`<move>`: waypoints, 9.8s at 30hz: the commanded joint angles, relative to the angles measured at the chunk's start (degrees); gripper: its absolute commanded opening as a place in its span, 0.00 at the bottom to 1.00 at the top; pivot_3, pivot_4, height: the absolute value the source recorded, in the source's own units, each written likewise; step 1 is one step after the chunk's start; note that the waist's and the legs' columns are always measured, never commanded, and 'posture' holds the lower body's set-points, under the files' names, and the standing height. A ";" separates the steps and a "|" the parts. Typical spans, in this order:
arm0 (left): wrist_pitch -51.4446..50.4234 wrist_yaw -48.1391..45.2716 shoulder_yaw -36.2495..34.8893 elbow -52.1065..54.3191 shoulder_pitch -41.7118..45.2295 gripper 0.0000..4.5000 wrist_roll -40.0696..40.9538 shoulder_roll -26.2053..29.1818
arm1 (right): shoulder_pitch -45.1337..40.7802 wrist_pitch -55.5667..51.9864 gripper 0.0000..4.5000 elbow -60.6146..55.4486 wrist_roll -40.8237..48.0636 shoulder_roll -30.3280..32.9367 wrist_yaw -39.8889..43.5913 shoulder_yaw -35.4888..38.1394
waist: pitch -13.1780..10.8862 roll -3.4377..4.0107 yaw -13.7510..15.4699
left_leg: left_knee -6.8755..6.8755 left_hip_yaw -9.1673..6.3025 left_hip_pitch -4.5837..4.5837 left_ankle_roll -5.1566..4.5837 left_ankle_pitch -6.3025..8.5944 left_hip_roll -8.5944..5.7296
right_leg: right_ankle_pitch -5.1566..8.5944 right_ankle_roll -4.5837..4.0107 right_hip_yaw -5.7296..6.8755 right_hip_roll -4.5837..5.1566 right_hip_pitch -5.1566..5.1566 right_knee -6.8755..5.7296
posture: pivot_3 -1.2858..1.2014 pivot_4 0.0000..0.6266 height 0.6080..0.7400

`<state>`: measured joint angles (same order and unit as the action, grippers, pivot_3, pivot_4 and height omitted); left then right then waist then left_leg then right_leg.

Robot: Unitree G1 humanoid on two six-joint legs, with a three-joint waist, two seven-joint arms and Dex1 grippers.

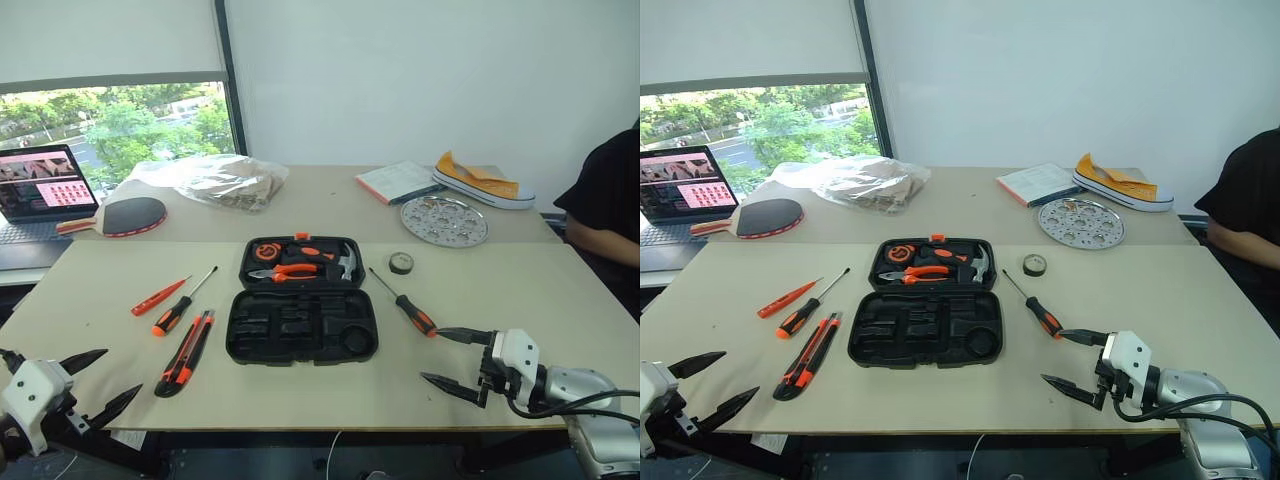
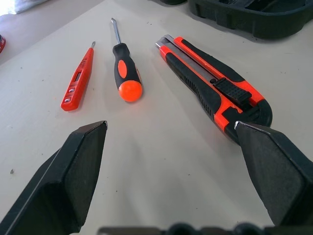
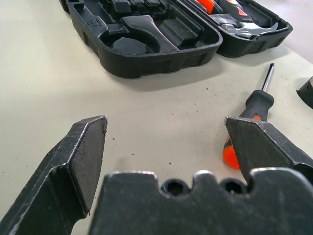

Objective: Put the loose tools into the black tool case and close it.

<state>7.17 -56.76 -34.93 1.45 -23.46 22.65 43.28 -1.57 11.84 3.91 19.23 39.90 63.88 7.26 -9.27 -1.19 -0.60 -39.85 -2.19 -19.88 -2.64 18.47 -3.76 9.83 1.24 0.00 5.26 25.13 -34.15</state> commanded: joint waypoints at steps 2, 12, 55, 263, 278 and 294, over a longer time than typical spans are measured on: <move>-5.39 -0.47 -2.11 1.24 0.88 1.00 5.28 0.79 | -1.05 2.90 0.99 -0.45 0.08 -1.02 0.18 -0.31 | 0.00 0.00 0.00 | 0.00 0.00 0.00 0.00 0.00 0.00 | 0.00 0.00 0.00 0.00 0.00 0.00 | 0.52 0.24 1.00; -20.43 7.86 -12.63 1.58 -4.19 1.00 15.55 -5.63 | -4.31 -0.30 0.99 -10.80 13.76 -10.73 -0.21 -0.46 | -0.02 0.04 -0.86 | 0.02 0.17 0.15 0.09 0.06 0.17 | -0.03 -0.05 -0.06 -0.07 0.04 -0.03 | 0.52 0.24 1.00; -24.60 0.72 19.12 -17.84 46.16 0.19 4.19 8.85 | 0.63 -1.83 1.00 -16.52 10.61 -10.00 -6.46 0.29 | -0.08 -0.15 0.29 | 0.02 0.68 0.48 0.68 -0.01 0.31 | 0.03 -0.42 0.29 0.01 0.24 -0.71 | 0.52 0.24 1.00; -3.69 -17.57 15.04 -2.28 18.76 1.00 7.75 1.51 | -54.49 -11.66 0.01 33.59 -19.13 -7.29 18.37 -22.66 | -0.13 0.05 -1.99 | -0.93 2.03 -0.50 0.16 0.77 0.65 | -0.45 -0.53 0.95 0.20 1.55 -0.80 | 0.52 0.24 1.00; -11.82 -11.80 15.41 7.04 18.71 1.00 8.31 2.23 | -55.60 -14.67 0.01 31.01 -20.75 -11.79 16.54 -24.56 | -0.13 0.06 -1.64 | -0.94 2.05 -0.49 0.16 0.77 0.66 | -0.45 -0.53 0.92 0.21 1.57 -0.84 | 0.52 0.24 1.00; -6.79 -14.58 14.82 0.15 17.49 1.00 6.92 1.53 | -55.83 -15.50 0.01 30.97 -19.77 -22.19 10.30 -25.44 | -0.13 0.06 -1.57 | -0.95 2.03 -0.45 0.20 0.75 0.63 | -0.45 -0.53 0.95 0.19 1.56 -0.86 | 0.52 0.24 1.00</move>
<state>-1.23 -70.78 -18.90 1.38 -5.64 29.38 44.80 -55.84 -3.30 35.08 -0.33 18.19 74.86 -18.42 -9.40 -1.12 -2.18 -40.81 -0.15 -20.33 -2.45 19.22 -3.14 9.38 0.71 0.96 5.45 26.69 -35.00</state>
